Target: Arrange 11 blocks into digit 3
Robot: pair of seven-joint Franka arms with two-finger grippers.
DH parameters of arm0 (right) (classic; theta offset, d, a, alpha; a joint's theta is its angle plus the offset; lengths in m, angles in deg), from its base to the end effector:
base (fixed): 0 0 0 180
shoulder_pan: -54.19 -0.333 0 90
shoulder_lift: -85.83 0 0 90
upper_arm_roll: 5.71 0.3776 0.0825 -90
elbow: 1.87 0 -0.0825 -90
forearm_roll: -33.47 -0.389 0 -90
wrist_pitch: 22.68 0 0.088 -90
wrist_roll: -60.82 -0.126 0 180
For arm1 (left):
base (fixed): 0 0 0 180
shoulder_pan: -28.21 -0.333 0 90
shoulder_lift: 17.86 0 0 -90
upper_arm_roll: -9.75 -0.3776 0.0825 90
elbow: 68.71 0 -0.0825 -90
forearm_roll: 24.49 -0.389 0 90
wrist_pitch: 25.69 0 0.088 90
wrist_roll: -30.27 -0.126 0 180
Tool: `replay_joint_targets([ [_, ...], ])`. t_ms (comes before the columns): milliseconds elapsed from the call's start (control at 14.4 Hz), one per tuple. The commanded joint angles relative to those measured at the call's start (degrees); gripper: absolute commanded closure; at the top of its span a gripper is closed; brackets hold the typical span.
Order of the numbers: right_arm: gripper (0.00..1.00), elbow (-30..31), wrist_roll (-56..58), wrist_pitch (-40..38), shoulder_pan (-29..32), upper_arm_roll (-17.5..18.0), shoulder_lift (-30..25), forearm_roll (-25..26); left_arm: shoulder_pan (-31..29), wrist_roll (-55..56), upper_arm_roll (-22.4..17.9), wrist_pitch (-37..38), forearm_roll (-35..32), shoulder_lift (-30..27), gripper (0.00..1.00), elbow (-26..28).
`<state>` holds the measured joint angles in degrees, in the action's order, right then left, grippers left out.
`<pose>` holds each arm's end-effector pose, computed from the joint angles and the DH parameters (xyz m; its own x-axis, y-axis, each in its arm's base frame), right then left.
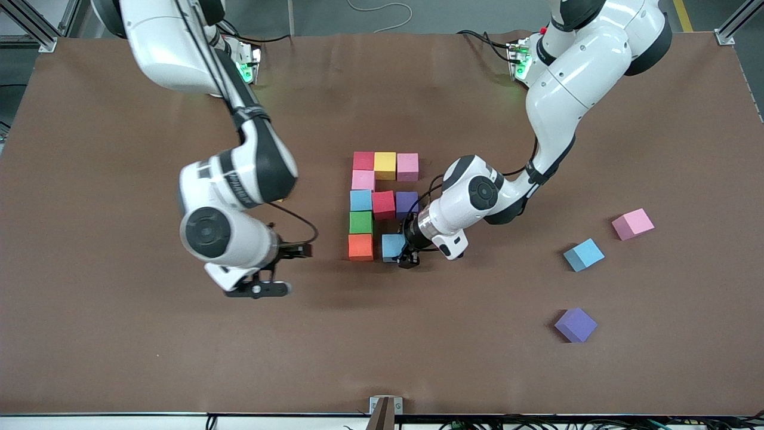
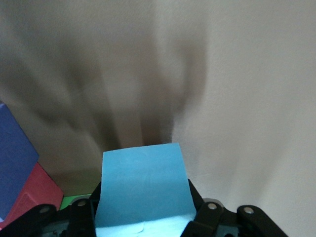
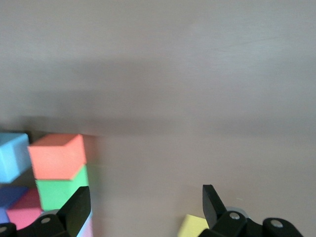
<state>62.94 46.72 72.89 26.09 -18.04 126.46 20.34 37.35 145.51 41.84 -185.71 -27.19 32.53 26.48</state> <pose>0.7178 0.2824 0.4099 0.9844 0.0315 -0.1731 0.0247 -0.9988 -0.0412 0.6241 -0.4404 0.2106 0.0920 0.8722 -0.4804 0.9916 -0.0363 0.1239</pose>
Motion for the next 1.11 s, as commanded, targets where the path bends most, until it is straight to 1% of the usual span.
replay_joint_targets([
  [0,0.0,6.71,3.2,-1.88,3.48,0.47,-7.65,3.17,0.7,0.42,-0.09,-2.39,1.38,0.32,0.57,0.61],
  [69,0.0,8.47,5.38,-2.06,4.45,0.46,-9.93,5.46,0.7,0.42,-0.09,-2.49,1.38,0.5,0.57,0.61],
  [139,0.0,10.75,8.79,-2.15,6.29,0.46,-12.48,6.7,0.79,0.42,-0.09,-2.92,1.38,0.58,0.57,0.61],
  [277,0.0,14.71,14.6,-2.67,11.38,0.46,-17.4,6.88,0.79,0.42,-0.09,-3.8,1.38,0.76,0.56,0.79],
  [347,0.0,15.34,17.5,-3.46,13.66,0.38,-18.9,7.23,0.79,0.33,-0.09,-3.89,1.38,1.02,0.56,0.79],
  [485,0.0,15.34,20.94,-5.92,17.97,0.46,-21.19,9.77,0.88,0.24,-0.09,-4.94,1.3,1.55,0.56,0.7],
  [763,0.0,14.21,21.75,-9.52,21.77,0.38,-26.73,13.03,1.58,0.33,-0.18,-5.83,1.3,2.16,0.56,0.61],
  [901,0.0,12.89,21.23,-13.11,22.56,0.29,-27.44,13.39,1.67,0.33,-0.18,-6.53,1.3,2.43,0.56,0.61],
  [1040,0.0,10.08,21.05,-15.24,22.83,0.38,-26.92,13.91,2.19,0.24,-0.26,-6.62,1.3,2.69,0.56,0.44],
])
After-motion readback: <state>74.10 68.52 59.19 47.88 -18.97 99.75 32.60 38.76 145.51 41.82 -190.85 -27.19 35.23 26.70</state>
